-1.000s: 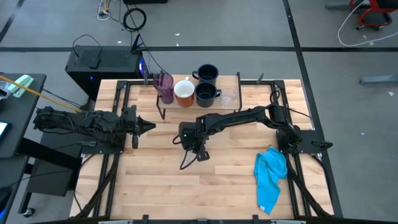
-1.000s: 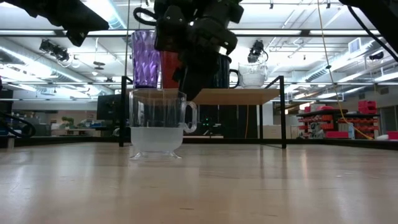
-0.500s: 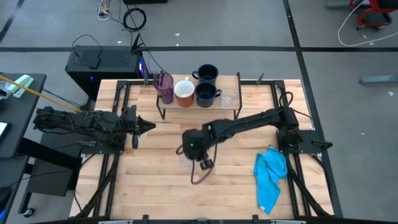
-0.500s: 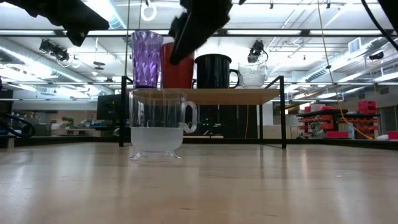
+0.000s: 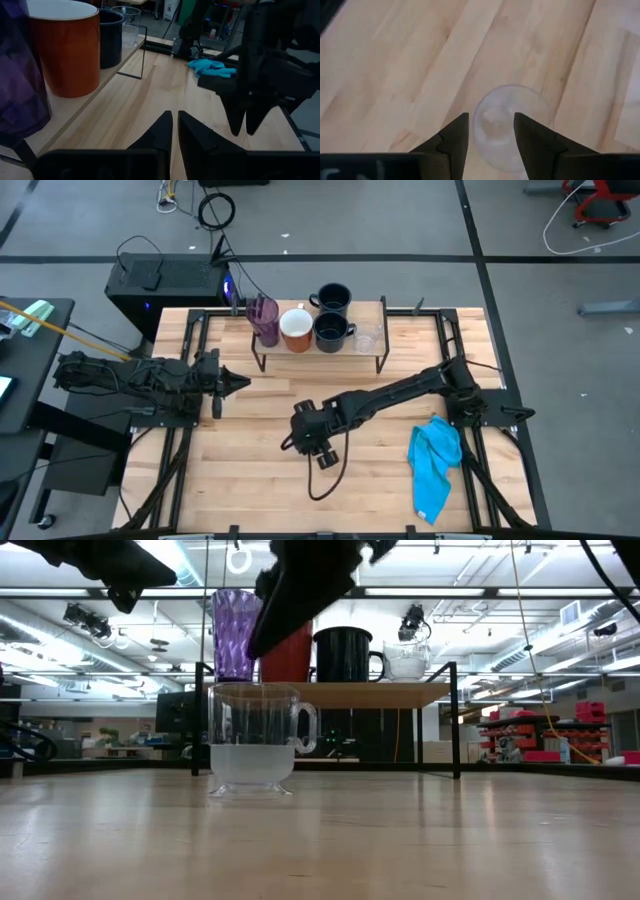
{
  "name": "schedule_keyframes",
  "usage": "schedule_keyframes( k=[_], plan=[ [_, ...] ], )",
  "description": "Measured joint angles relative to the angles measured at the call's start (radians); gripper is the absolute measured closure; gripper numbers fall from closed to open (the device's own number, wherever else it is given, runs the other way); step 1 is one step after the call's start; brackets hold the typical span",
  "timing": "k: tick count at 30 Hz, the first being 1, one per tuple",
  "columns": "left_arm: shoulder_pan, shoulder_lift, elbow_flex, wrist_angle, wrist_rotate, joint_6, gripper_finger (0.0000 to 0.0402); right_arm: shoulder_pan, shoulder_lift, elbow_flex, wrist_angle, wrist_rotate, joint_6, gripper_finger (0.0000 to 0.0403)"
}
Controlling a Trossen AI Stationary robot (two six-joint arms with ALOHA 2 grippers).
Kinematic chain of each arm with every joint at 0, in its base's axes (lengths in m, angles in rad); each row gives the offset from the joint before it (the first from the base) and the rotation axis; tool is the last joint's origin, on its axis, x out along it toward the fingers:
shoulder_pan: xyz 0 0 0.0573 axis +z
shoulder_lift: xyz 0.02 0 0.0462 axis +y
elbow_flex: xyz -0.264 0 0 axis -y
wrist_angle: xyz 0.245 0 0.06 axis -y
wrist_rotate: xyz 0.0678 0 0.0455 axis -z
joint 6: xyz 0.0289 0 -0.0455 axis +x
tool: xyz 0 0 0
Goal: Stack small to large cups/mugs on shelf
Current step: Put the transparent mug on the shelf
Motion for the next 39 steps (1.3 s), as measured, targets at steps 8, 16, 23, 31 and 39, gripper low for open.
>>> schedule_keyframes(
  k=[8, 16, 23, 31, 39],
  plan=[
    [0.0, 0.0, 0.0, -0.004, 0.0, 0.0, 0.0359, 0.0, 0.015, -0.044, 0.034, -0.008, 0.008, 0.0236],
    [0.0, 0.0, 0.0, 0.0, 0.0, 0.0, 0.0358, 0.0, 0.015, -0.054, 0.049, -0.012, -0.004, 0.0247],
    [0.0, 0.0, 0.0, -0.002, 0.0, 0.0, 0.0358, 0.0, 0.015, -0.054, 0.053, -0.012, -0.018, 0.0272],
    [0.0, 0.0, 0.0, -0.002, 0.0, -0.001, 0.0362, 0.0, 0.014, -0.126, 0.113, -0.012, -0.018, 0.0279],
    [0.0, 0.0, 0.0, -0.002, 0.0, -0.001, 0.0359, -0.003, 0.014, -0.133, 0.123, -0.012, -0.019, 0.0306]
  ],
)
